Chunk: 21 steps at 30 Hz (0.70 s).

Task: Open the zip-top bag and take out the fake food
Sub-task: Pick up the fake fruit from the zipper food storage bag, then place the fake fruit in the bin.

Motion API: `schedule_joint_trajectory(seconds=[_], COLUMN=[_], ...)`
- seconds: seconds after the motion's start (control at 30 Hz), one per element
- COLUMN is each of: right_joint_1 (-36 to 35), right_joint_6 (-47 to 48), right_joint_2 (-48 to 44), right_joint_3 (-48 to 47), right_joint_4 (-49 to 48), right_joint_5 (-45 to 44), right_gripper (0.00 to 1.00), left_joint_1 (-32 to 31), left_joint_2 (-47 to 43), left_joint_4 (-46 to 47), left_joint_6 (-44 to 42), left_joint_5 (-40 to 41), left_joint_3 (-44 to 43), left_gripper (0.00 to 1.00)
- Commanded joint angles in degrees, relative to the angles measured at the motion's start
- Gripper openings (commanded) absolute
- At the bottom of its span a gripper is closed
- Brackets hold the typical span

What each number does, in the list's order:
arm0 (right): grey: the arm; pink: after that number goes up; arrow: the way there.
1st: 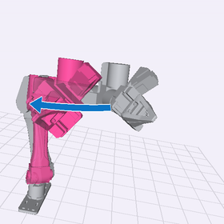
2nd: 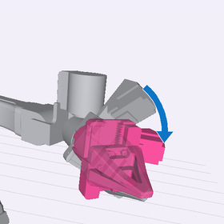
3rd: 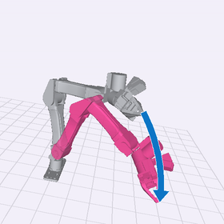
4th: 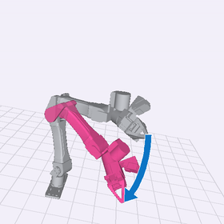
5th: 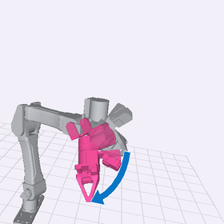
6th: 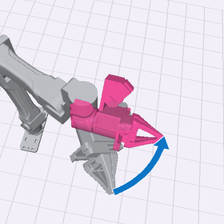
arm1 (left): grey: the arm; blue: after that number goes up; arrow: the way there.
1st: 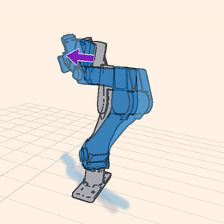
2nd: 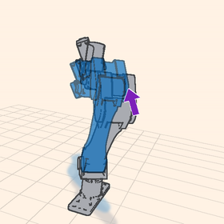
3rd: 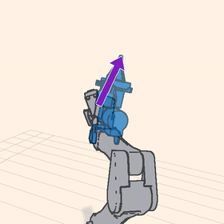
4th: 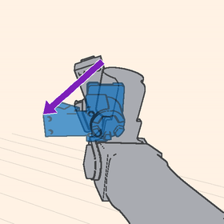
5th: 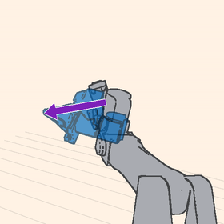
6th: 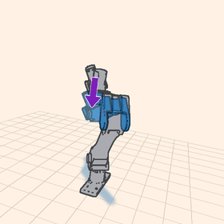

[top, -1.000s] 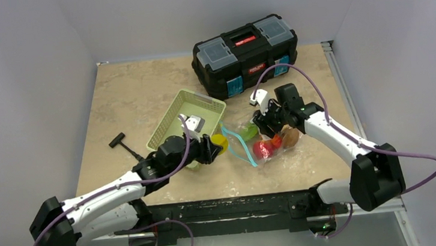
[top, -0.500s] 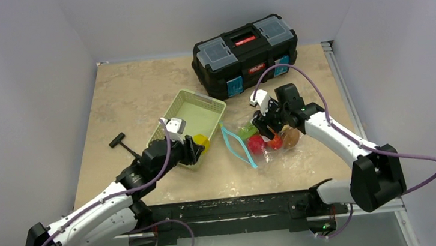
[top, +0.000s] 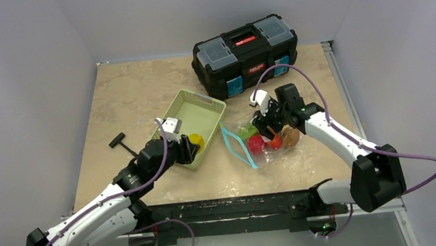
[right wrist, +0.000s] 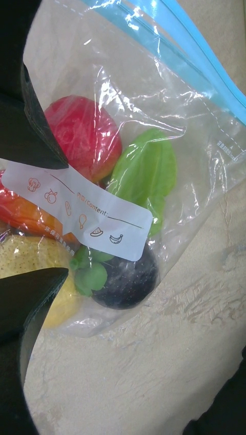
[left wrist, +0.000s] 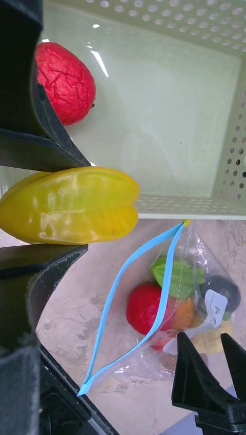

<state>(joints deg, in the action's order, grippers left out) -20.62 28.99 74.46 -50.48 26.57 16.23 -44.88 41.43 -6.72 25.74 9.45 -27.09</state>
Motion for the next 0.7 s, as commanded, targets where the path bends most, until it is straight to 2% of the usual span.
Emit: schedule_joint_trajectory(seconds=[0.0, 0.67], right_joint_1=[-0.3, -0.3], right_joint_6=[0.8, 0.9], right_joint_2=[-1.5, -1.6], right_joint_3=[-0.1, -0.1], right_joint_4=[0.2, 0.2], right_joint_5=[1.7, 1.7], right_gripper=[0.69, 0.70], left_joint_1=[1.3, 6.3], left_joint_2=[-0.8, 0.5], left_joint_4=[-0.3, -1.2], left_joint_6=[-1.6, 1.2], left_joint_5=[1.0, 4.1], left_joint_3=[-0.9, -1.5], left_gripper=[0.00, 0.00])
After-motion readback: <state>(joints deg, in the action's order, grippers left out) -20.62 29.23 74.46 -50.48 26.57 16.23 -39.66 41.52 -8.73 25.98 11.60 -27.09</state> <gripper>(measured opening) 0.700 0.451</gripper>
